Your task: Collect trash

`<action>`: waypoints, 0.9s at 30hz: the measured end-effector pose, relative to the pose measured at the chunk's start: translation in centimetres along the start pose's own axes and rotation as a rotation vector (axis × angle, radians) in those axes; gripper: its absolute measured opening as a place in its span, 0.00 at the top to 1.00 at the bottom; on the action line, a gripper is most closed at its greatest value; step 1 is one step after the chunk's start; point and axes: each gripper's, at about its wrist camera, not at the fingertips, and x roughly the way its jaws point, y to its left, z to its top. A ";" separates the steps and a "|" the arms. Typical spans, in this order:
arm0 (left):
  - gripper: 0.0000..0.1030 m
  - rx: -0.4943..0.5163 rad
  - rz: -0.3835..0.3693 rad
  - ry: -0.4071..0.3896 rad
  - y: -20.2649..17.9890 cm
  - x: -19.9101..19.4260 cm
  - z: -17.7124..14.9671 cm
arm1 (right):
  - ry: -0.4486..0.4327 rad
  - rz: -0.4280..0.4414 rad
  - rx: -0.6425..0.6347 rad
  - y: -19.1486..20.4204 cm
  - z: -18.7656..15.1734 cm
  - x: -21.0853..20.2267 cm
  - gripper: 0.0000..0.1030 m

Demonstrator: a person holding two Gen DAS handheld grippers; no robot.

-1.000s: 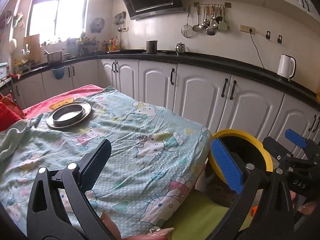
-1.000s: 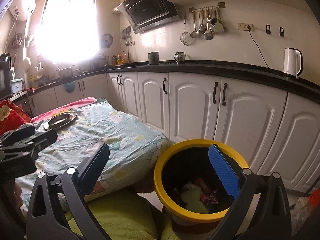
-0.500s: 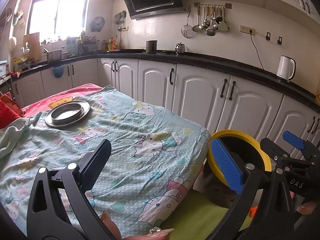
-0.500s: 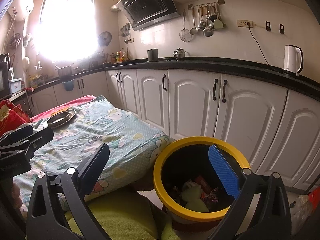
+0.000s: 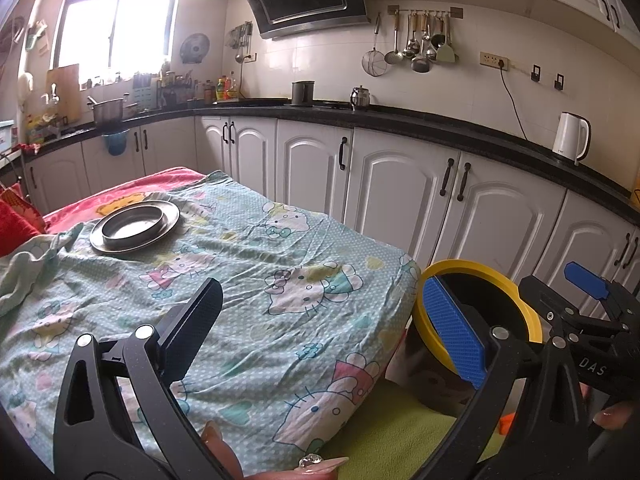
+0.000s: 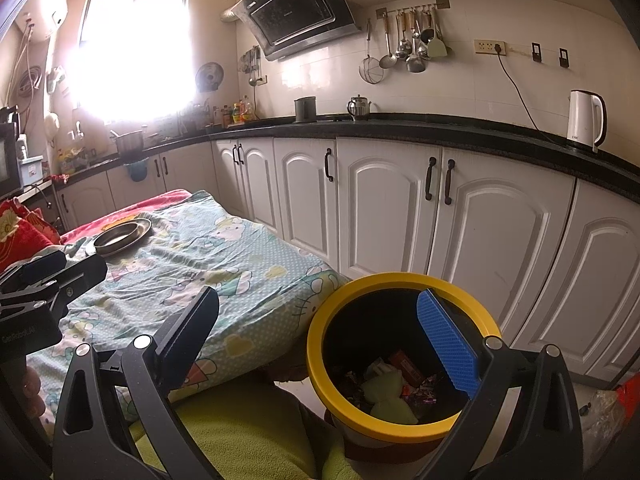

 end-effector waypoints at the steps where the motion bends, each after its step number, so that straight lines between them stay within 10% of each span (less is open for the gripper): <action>1: 0.11 -0.001 0.000 0.000 0.0 0.0 0.0 | 0.000 0.001 0.000 0.0 0.0 0.0 0.06; 27: 0.11 -0.002 0.003 0.001 0.0 0.0 0.0 | 0.009 -0.006 0.008 -0.4 -0.5 0.4 0.06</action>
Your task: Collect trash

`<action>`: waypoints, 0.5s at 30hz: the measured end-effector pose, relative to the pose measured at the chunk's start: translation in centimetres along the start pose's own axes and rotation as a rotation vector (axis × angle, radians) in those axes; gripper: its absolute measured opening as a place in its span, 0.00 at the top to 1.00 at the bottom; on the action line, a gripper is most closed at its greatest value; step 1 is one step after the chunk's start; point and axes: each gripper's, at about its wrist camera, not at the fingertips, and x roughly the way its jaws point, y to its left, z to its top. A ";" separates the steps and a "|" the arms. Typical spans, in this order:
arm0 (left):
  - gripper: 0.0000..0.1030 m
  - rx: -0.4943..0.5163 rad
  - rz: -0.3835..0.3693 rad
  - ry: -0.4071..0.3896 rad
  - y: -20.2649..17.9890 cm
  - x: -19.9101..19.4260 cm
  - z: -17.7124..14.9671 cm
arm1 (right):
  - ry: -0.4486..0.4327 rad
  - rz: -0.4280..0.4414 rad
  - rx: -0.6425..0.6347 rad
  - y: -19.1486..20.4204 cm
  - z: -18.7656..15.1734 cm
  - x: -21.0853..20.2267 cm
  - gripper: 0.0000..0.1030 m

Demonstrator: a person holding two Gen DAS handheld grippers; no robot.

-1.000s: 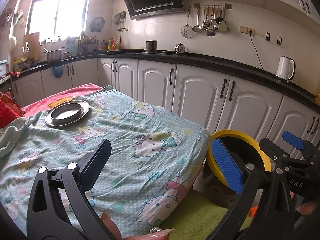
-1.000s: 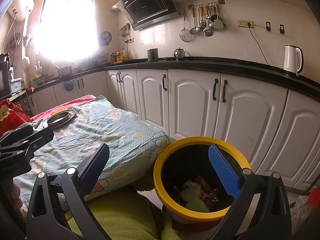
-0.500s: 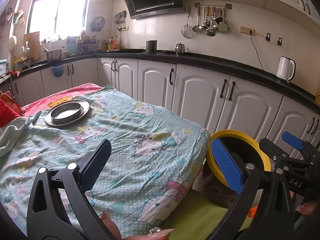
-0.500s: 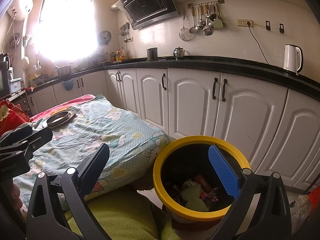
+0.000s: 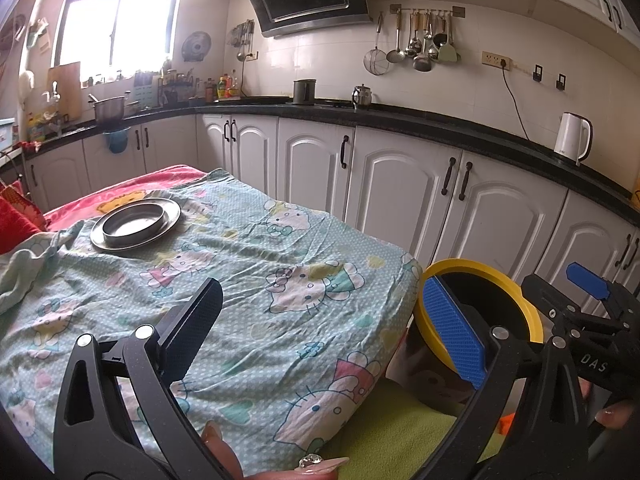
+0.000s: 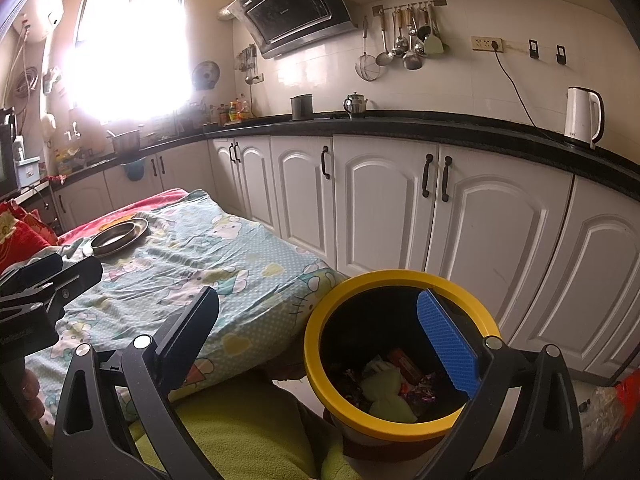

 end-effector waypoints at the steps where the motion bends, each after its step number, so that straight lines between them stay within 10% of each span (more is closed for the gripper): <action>1: 0.11 -0.001 -0.002 -0.001 0.0 0.0 0.0 | 0.000 -0.001 0.001 0.0 0.0 0.0 0.06; 15: 0.11 0.018 0.006 0.008 -0.2 0.3 -0.3 | 0.002 0.001 -0.001 0.0 0.1 0.0 0.06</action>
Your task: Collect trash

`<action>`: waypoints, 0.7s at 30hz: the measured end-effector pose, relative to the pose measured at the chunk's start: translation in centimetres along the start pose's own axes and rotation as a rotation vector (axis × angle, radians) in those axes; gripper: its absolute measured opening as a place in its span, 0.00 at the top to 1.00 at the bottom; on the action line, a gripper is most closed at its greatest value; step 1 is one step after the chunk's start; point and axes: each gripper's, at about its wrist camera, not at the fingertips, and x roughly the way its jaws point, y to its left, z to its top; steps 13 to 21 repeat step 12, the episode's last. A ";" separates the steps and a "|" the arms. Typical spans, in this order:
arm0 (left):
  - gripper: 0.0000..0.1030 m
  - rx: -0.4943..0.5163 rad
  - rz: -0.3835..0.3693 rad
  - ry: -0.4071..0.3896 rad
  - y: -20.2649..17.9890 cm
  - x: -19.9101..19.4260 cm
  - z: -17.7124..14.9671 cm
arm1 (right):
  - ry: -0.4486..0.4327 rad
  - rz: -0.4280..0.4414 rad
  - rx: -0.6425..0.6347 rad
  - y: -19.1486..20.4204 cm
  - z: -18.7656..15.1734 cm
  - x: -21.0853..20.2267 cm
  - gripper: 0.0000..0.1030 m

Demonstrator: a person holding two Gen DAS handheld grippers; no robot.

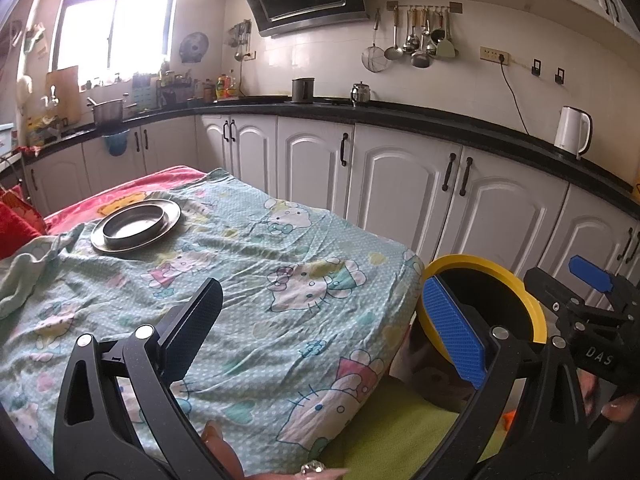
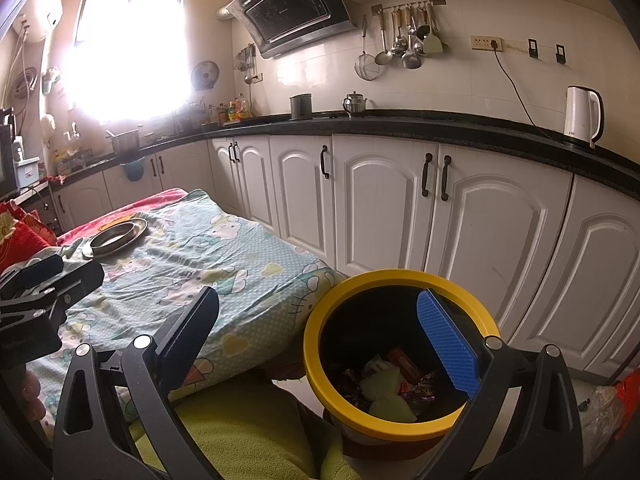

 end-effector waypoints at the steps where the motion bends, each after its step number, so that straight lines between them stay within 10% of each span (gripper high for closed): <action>1: 0.11 -0.003 -0.001 0.000 0.1 -0.1 0.0 | -0.001 0.000 0.000 0.0 0.0 0.0 0.06; 8: 0.10 -0.168 0.129 0.036 7.5 -0.9 0.2 | 0.029 0.109 -0.033 2.1 2.1 1.9 0.06; 12: 0.10 -0.317 0.485 0.104 19.0 -2.8 -2.0 | 0.097 0.334 -0.148 10.9 4.9 4.9 0.06; 21: 0.10 -0.317 0.485 0.104 19.0 -2.8 -2.0 | 0.097 0.334 -0.148 10.9 4.9 4.9 0.06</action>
